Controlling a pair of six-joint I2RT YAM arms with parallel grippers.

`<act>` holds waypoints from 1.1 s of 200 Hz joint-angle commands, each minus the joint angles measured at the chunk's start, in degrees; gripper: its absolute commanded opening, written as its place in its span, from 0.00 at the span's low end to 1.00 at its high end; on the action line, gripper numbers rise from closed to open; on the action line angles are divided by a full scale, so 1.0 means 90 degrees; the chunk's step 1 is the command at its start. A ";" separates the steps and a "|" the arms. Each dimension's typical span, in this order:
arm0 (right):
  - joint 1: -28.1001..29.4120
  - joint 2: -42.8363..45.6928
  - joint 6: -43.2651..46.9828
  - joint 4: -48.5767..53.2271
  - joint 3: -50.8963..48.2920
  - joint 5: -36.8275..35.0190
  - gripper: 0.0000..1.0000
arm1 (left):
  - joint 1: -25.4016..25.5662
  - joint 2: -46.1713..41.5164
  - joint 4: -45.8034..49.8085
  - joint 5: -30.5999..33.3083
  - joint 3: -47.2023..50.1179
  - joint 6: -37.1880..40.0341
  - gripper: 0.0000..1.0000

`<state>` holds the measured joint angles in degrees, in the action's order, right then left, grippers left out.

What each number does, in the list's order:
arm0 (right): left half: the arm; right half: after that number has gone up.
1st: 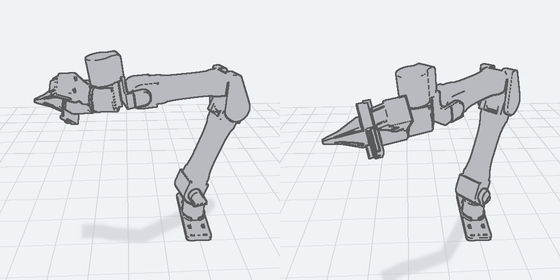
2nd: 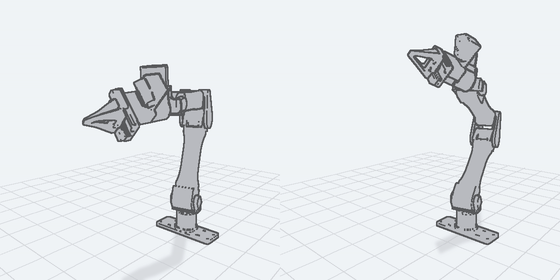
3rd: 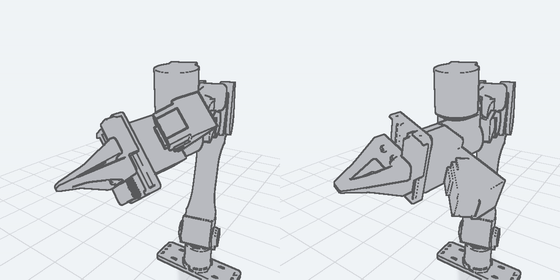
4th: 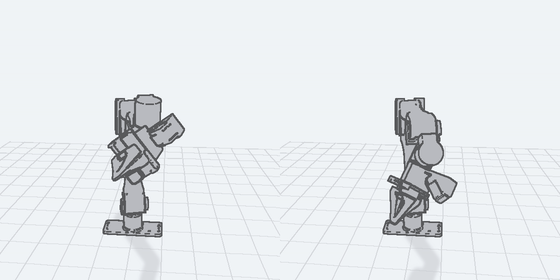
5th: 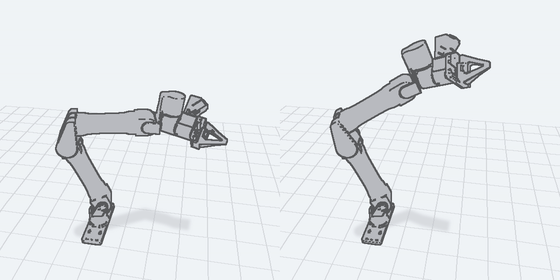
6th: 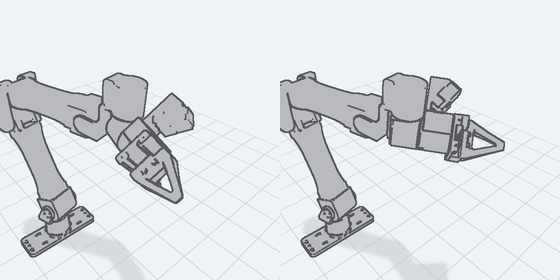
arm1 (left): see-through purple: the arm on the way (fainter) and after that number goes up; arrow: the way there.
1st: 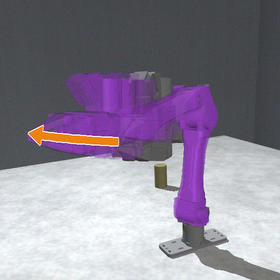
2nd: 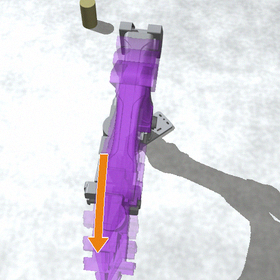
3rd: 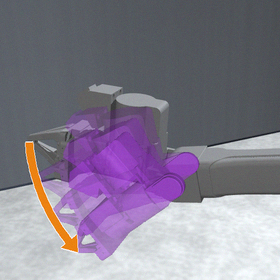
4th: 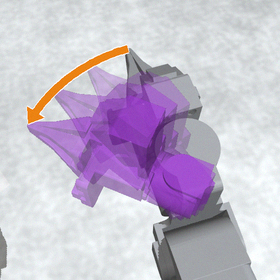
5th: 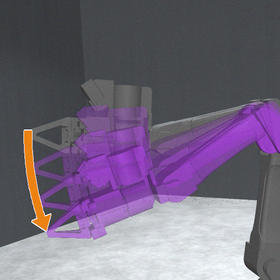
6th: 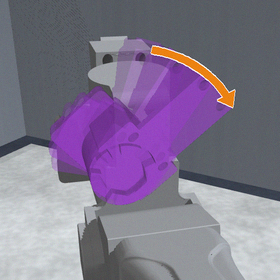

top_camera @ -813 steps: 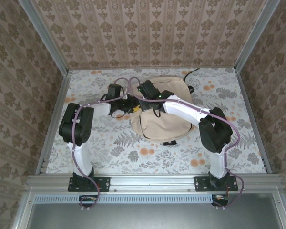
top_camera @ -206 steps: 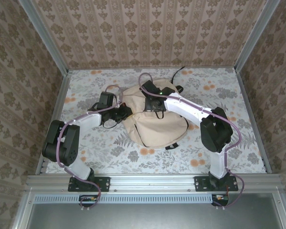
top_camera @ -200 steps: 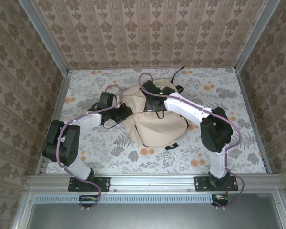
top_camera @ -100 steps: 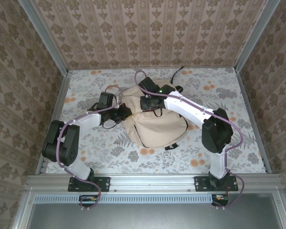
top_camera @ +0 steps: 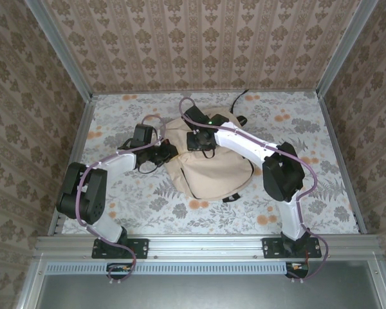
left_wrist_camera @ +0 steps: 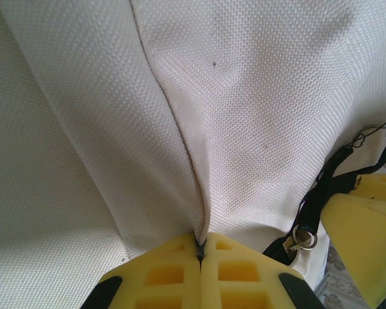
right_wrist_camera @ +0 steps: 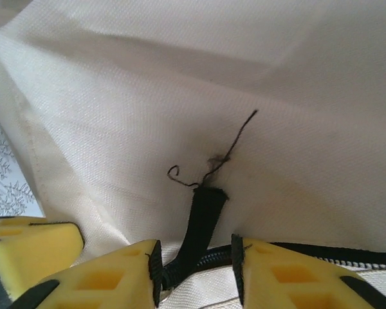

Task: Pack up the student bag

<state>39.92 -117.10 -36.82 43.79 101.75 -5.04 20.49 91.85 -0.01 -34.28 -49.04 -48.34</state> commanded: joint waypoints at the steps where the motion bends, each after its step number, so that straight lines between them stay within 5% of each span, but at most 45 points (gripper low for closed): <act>1: 0.0008 -0.0187 -0.0187 0.0032 0.0262 0.0380 0.31 | -0.0060 -0.0250 0.0118 -0.0228 0.0008 0.0146 0.00; 87: -0.0002 -0.0490 -0.0315 0.0090 0.0494 0.0550 0.34 | -0.0062 -0.0220 0.0028 -0.0244 0.0028 0.0097 0.00; 115: 0.0007 -0.0592 -0.0070 0.0183 0.0553 0.0424 0.22 | -0.0060 -0.0235 0.0040 -0.0244 0.0030 0.0103 0.00; 149: 0.0036 -0.0460 0.0346 0.0474 0.0643 -0.0549 0.00 | -0.0070 -0.0292 0.0363 -0.0023 0.0018 0.0155 0.00; 188: 0.0027 -0.0043 0.0843 0.0640 0.0560 -0.2313 0.00 | -0.0234 -0.0237 0.0928 0.0369 0.0147 0.0129 0.00; 220: -0.0003 0.0032 0.1085 0.0672 0.0558 -0.2994 0.00 | -0.0317 -0.0245 0.0973 0.0448 0.0230 0.0185 0.00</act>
<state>42.50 -120.66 -30.76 46.11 105.80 -15.90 19.94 91.37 1.30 -33.65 -49.01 -48.34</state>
